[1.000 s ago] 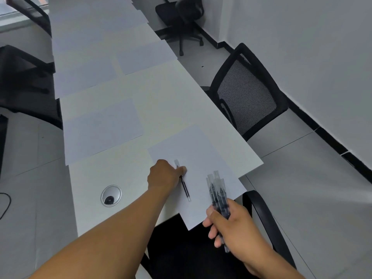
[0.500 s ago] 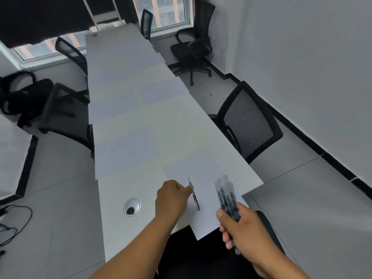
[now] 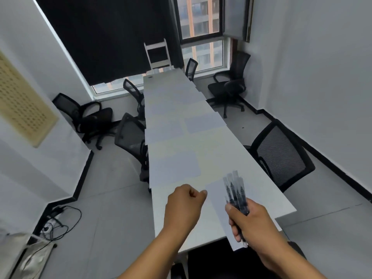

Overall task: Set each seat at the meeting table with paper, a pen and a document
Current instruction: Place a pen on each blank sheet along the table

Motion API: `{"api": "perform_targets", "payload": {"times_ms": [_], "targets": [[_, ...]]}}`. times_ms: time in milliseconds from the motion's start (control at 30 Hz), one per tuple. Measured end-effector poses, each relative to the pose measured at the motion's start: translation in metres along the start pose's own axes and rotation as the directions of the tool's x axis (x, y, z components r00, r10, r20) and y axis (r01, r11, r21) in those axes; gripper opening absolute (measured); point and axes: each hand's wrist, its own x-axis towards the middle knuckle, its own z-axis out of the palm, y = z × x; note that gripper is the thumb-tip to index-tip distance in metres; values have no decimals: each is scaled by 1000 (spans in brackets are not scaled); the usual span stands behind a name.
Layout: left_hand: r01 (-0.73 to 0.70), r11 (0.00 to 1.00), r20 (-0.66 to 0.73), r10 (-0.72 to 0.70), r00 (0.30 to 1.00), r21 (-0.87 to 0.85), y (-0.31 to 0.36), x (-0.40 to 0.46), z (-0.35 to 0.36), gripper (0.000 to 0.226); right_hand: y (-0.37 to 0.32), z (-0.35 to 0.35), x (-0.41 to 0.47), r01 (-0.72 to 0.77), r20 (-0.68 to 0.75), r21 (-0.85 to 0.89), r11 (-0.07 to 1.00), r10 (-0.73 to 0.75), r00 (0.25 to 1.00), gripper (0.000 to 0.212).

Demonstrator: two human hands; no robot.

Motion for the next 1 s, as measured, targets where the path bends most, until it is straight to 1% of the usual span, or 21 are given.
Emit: {"api": "perform_targets", "payload": {"times_ms": [67, 233, 367, 500, 633, 733, 867, 1000], "targets": [[-21, 1000, -4, 21, 1000, -18, -3, -9, -24, 45, -13, 21, -13, 28, 4, -16, 999, -28, 1000, 18], [-55, 995, -18, 54, 998, -82, -22, -24, -87, 34, -41, 78, -40, 108, -7, -90, 990, -109, 994, 23], [-96, 988, -44, 91, 995, -124, -57, -32, -152, 31, -59, 145, -63, 177, -28, -142, 974, -183, 983, 31], [-116, 981, -52, 109, 993, -157, -106, -31, -230, 31, -76, 237, -78, 235, -32, -103, 967, -239, 971, 28], [-110, 978, -95, 94, 991, -175, -148, -26, -307, 28, -98, 321, -87, 285, 13, -47, 957, -285, 959, 25], [-103, 976, -139, 77, 987, -191, -171, -18, -351, 26, -116, 367, -91, 318, 65, -17, 948, -317, 946, 25], [-105, 971, -181, 66, 981, -215, -186, 2, -384, 28, -132, 401, -81, 378, 127, -66, 923, -368, 921, 28], [-110, 971, -191, 70, 979, -212, -193, 28, -400, 27, -145, 423, -57, 394, 154, -65, 917, -381, 912, 28]]}}
